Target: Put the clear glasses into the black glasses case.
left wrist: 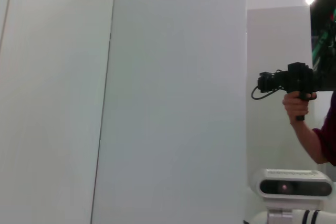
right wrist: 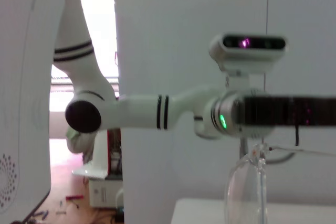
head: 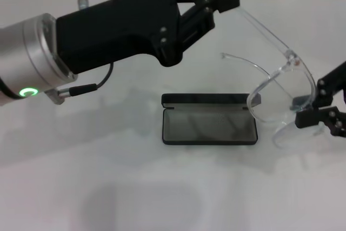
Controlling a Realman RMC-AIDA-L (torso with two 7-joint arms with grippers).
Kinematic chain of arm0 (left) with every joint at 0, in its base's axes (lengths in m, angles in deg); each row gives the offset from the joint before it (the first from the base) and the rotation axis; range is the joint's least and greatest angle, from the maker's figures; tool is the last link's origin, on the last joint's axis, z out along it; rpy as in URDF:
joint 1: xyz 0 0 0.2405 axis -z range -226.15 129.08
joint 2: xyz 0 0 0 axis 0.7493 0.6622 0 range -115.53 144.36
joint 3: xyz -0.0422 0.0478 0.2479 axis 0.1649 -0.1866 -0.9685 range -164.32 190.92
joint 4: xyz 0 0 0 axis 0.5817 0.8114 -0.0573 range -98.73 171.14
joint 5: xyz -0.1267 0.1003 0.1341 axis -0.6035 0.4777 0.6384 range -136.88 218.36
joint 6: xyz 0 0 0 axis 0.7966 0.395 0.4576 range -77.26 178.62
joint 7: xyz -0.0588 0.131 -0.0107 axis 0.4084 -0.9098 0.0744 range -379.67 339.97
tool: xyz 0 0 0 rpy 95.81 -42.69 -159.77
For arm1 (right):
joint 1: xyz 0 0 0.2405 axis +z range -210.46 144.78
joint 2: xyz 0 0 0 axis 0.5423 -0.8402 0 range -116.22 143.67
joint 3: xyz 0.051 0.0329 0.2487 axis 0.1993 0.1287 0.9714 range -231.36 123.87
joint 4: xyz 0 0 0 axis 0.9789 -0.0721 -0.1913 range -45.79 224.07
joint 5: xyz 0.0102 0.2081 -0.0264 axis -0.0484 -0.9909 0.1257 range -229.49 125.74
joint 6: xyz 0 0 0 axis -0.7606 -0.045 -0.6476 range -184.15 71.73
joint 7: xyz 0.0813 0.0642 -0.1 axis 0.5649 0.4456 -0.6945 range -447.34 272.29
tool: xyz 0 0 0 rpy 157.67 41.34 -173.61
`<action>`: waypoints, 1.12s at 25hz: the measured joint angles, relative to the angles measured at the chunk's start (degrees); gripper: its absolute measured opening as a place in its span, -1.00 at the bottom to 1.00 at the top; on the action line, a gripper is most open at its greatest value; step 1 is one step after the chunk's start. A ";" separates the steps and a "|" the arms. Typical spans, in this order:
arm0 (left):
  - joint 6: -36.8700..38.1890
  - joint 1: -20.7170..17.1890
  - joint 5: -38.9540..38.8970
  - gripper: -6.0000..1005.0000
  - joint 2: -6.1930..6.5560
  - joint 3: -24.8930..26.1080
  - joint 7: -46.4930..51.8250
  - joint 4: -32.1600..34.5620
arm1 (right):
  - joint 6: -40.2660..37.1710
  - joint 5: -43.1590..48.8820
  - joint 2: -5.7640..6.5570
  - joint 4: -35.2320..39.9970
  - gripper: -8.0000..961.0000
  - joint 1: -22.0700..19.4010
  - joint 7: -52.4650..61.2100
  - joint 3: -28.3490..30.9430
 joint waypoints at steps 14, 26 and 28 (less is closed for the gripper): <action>2.65 4.34 0.57 -0.79 0.07 -1.35 0.08 -4.39 | 0.62 -0.63 0.02 -1.93 -0.82 2.30 -1.70 -0.62; 4.40 4.87 0.84 -0.79 0.07 -2.88 0.08 -4.91 | 1.31 -0.44 0.12 -3.54 -0.82 3.17 -2.51 -0.61; 4.87 5.03 0.92 -0.79 0.07 -2.95 0.08 -5.09 | 1.31 -0.38 0.12 -3.55 -0.82 3.32 -2.53 -0.61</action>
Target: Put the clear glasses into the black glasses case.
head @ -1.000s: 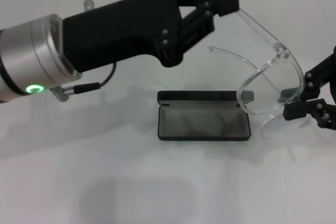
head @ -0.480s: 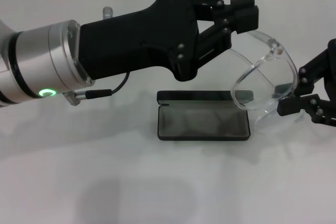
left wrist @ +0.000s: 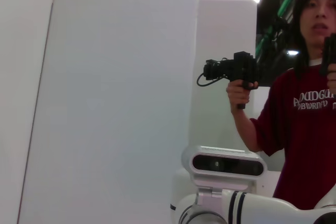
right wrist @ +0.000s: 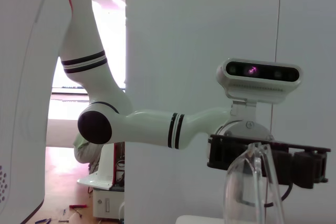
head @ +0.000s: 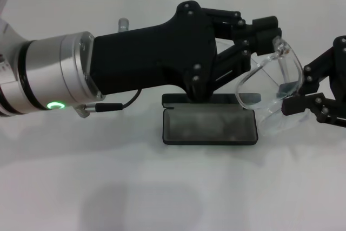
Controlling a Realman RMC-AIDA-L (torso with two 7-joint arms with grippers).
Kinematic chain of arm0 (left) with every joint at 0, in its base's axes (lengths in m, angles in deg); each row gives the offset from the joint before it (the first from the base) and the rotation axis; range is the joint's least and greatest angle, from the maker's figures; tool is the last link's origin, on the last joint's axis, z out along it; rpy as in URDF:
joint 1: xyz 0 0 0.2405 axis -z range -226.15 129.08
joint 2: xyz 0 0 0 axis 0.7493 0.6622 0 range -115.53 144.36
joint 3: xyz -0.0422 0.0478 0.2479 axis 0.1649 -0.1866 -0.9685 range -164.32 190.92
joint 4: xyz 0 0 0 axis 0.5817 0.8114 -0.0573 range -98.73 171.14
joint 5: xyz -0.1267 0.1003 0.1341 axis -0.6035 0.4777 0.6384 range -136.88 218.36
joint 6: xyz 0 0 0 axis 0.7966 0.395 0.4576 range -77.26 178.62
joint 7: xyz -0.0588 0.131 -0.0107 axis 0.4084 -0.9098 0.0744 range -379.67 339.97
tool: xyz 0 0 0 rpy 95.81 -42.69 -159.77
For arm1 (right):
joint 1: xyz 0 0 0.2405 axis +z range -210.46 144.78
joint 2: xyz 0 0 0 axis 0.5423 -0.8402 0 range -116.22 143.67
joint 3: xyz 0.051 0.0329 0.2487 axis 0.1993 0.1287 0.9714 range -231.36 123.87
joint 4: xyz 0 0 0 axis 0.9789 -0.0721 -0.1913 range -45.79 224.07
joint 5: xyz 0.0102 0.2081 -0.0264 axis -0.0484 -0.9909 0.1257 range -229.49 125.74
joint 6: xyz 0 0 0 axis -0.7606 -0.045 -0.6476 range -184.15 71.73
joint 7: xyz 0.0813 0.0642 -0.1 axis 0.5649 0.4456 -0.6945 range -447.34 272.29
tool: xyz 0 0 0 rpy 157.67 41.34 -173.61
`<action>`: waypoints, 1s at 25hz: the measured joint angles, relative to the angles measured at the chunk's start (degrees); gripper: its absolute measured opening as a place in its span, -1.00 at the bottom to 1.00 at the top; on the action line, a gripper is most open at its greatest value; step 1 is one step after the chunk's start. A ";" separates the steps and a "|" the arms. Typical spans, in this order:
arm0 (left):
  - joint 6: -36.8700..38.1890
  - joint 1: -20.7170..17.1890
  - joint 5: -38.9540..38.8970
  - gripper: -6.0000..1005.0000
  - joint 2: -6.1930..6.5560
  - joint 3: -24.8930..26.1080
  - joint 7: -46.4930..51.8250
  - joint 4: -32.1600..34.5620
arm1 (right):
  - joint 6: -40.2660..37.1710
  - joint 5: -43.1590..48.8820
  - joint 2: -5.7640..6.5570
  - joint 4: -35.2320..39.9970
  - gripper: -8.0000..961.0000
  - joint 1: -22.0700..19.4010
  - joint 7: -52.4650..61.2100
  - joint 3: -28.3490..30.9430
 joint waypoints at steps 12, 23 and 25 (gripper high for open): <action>0.53 -0.70 0.08 -0.79 -0.01 1.58 -0.71 -0.19 | -0.19 -0.12 0.06 -0.59 -0.81 -0.44 -0.57 0.32; 0.71 -5.61 -0.76 -0.79 0.00 15.39 -0.77 -0.21 | -2.52 -9.30 0.30 1.88 -0.82 -8.07 -11.32 -1.76; 0.71 -5.66 -0.81 -0.79 0.00 16.32 -0.48 -1.27 | -2.54 -12.64 0.39 2.77 -0.82 -9.57 -15.16 -3.92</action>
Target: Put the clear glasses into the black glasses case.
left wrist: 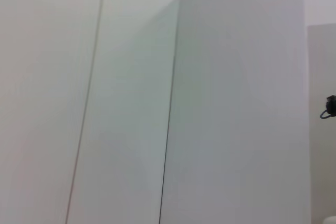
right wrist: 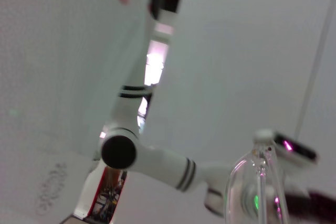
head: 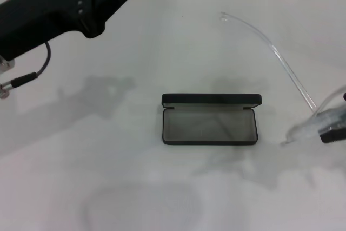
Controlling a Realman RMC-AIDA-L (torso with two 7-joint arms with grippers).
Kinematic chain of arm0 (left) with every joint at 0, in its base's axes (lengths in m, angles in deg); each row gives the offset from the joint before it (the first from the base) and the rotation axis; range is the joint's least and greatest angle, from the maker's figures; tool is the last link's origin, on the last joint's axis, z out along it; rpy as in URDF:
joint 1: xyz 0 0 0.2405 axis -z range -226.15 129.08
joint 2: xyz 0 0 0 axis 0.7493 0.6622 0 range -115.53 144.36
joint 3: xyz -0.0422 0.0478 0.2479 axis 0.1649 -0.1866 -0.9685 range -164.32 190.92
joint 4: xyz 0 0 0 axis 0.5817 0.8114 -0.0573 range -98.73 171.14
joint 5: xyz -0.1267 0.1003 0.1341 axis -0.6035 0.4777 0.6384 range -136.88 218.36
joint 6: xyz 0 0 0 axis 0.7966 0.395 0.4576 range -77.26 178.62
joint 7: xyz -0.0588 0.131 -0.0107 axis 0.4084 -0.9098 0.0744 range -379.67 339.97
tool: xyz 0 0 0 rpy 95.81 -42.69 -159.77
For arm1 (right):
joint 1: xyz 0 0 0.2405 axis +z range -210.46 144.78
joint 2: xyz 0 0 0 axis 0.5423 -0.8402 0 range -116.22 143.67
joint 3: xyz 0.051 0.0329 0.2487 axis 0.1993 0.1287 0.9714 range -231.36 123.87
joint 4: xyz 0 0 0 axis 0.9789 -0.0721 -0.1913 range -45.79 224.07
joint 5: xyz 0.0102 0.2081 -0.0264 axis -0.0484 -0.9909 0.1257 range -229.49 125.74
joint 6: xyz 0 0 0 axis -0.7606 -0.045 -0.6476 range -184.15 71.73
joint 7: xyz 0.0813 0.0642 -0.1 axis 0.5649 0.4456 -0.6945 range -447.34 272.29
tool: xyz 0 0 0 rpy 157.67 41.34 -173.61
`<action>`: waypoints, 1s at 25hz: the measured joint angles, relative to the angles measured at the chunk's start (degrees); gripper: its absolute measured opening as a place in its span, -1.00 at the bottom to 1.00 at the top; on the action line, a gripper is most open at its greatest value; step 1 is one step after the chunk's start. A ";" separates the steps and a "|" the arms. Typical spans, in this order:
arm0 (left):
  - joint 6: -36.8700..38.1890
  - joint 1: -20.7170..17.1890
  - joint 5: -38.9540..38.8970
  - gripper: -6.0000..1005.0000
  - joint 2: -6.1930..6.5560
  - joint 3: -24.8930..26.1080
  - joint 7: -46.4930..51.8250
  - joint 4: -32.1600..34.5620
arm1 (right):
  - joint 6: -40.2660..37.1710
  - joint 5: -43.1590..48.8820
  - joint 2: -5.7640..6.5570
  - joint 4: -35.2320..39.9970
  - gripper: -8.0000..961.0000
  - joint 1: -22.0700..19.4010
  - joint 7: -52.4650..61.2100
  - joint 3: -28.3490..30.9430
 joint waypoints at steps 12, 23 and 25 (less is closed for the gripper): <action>1.20 7.87 0.08 -0.79 -0.03 -3.95 -0.18 -9.91 | 0.39 -6.32 -0.45 2.18 -0.81 2.45 -9.24 -8.97; 6.17 10.32 -2.35 -0.79 -0.04 -7.88 0.29 -9.84 | 1.87 -4.45 0.02 -9.54 -0.82 9.92 -12.92 -8.05; 7.94 10.45 -2.39 -0.79 -0.05 -7.95 0.14 -9.80 | 2.91 -3.42 0.00 -9.94 -0.82 9.99 -13.34 -8.05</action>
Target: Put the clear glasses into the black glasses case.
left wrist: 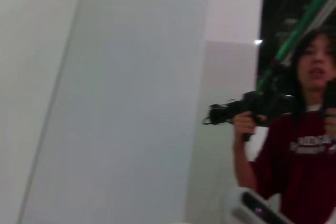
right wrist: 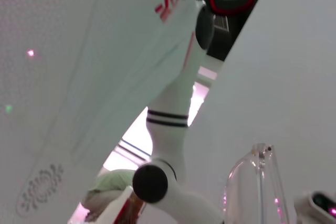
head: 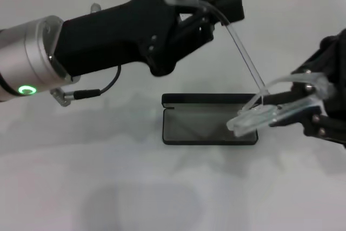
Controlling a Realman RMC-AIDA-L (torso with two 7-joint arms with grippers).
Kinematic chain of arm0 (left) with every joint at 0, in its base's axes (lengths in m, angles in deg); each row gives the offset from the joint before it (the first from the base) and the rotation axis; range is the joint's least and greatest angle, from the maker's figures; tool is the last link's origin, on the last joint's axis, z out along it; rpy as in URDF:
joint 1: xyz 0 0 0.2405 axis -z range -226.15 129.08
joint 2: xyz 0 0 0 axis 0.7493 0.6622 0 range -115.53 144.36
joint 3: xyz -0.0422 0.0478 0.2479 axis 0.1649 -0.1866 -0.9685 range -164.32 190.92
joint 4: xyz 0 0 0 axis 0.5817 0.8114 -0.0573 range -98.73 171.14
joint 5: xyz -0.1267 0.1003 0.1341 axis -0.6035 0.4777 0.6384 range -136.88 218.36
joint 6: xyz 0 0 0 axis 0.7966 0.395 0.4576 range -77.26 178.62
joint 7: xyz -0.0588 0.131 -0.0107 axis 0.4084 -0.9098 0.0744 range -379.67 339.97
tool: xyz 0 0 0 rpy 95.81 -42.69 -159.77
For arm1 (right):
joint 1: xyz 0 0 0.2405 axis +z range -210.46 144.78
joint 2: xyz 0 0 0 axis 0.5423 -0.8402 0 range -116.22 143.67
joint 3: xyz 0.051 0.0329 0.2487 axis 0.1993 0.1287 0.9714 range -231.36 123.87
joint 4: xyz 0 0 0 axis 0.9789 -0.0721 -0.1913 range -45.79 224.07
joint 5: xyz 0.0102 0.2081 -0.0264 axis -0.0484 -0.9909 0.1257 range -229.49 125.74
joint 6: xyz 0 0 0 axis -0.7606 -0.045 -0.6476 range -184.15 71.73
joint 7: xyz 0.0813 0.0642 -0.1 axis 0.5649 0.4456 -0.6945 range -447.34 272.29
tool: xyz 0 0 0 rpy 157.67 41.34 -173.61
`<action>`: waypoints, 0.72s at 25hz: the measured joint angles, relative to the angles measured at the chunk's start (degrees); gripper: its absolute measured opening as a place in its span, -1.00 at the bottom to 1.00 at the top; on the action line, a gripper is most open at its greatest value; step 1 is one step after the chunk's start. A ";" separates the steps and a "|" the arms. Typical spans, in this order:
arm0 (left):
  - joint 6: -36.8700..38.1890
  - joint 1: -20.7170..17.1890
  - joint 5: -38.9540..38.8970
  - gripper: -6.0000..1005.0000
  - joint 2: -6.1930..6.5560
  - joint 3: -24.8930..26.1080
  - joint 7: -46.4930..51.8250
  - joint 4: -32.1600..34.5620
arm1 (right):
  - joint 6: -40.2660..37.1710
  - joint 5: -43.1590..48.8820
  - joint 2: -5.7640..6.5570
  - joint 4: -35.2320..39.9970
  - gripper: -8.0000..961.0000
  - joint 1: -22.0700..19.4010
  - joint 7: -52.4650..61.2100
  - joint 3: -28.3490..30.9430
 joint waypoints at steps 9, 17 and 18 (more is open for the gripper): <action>4.54 0.80 0.36 -0.78 0.07 -1.40 -0.85 0.08 | 2.20 1.31 -0.12 -1.52 -0.81 -0.05 -0.26 -0.04; 6.10 0.93 0.54 -0.78 0.04 -2.32 -1.14 0.09 | 2.67 1.31 -0.22 -1.67 -0.81 -0.38 -0.30 -0.08; 6.12 0.88 0.49 -0.78 0.05 -2.33 -1.16 0.08 | 2.67 1.31 -0.22 -1.67 -0.81 -0.41 -0.30 -0.08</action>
